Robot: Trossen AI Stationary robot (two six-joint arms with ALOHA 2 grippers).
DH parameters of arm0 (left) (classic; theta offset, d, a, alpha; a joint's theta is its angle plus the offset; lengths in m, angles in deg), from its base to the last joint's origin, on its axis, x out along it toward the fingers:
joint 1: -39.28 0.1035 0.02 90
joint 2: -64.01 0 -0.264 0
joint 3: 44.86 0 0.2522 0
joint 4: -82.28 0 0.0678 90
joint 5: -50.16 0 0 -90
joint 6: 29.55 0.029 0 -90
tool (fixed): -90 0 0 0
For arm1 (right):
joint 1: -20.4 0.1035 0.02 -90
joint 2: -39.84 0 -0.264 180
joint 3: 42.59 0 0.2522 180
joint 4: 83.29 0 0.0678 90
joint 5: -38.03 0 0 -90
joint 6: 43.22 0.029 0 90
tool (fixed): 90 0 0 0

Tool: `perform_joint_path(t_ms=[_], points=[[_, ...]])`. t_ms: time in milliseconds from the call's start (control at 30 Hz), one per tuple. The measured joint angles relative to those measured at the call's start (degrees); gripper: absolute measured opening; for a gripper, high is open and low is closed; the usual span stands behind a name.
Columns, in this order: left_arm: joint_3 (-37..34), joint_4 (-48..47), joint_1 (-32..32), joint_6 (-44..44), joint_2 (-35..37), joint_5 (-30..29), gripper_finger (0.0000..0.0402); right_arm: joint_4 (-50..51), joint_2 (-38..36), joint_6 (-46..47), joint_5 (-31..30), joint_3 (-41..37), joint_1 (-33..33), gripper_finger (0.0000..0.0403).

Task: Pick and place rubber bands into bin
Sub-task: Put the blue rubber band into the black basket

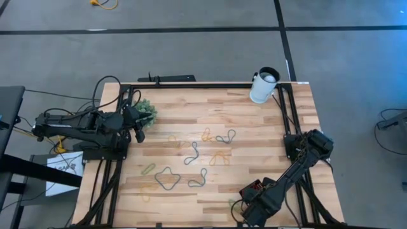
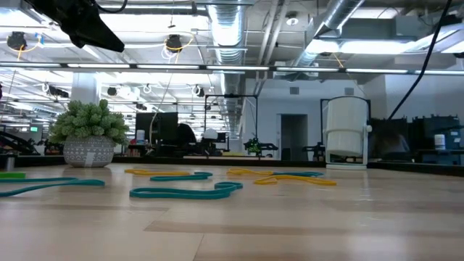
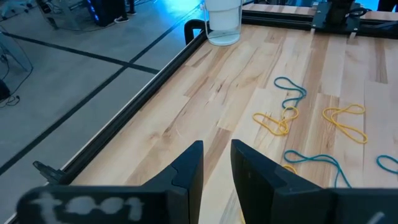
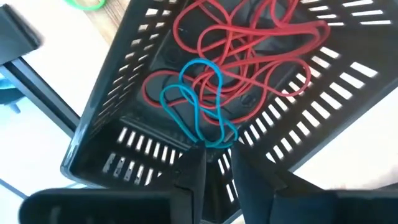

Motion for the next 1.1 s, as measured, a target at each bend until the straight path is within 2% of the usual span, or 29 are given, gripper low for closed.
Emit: perform_joint_path(t_ms=[167,300,400,600,733,833,933,1000,1100], points=[[0.0,0.0,0.0,0.0,0.0,0.0,0.0073,0.6,0.0,-6.5,-1.1,0.0,0.0,0.0076],[0.0,0.0,0.0,0.0,0.0,-0.1,0.0073,5.8,-3.0,-8.6,-5.7,0.0,-0.5,0.0076],[0.0,0.0,0.0,0.4,0.0,-0.1,0.0073,10.8,-7.8,-8.7,-13.6,0.0,-0.5,0.0076],[0.0,0.1,0.0,0.8,0.0,-0.6,0.0073,17.0,-19.2,-13.3,-34.6,0.0,-2.1,0.0076],[0.0,0.1,0.0,0.9,0.0,-2.3,0.0073,21.7,-24.1,-20.3,-40.6,0.0,-9.3,0.0075],[0.0,0.1,0.0,1.4,0.0,-3.7,0.0073,19.1,-26.7,-29.6,-40.7,-1.2,-18.6,0.0075],[0.0,0.1,0.0,2.1,0.0,-3.7,0.0073,10.7,-28.5,-43.2,-38.0,-5.0,-29.4,0.0075],[0.0,0.1,0.0,2.1,0.0,-3.6,0.0073,2.9,-29.5,-51.5,-32.2,-8.8,-36.7,0.0075],[0.0,-0.1,0.0,2.1,0.0,-3.3,0.0073,-10.3,-30.0,-59.5,-20.1,-15.1,-45.6,0.0075]])
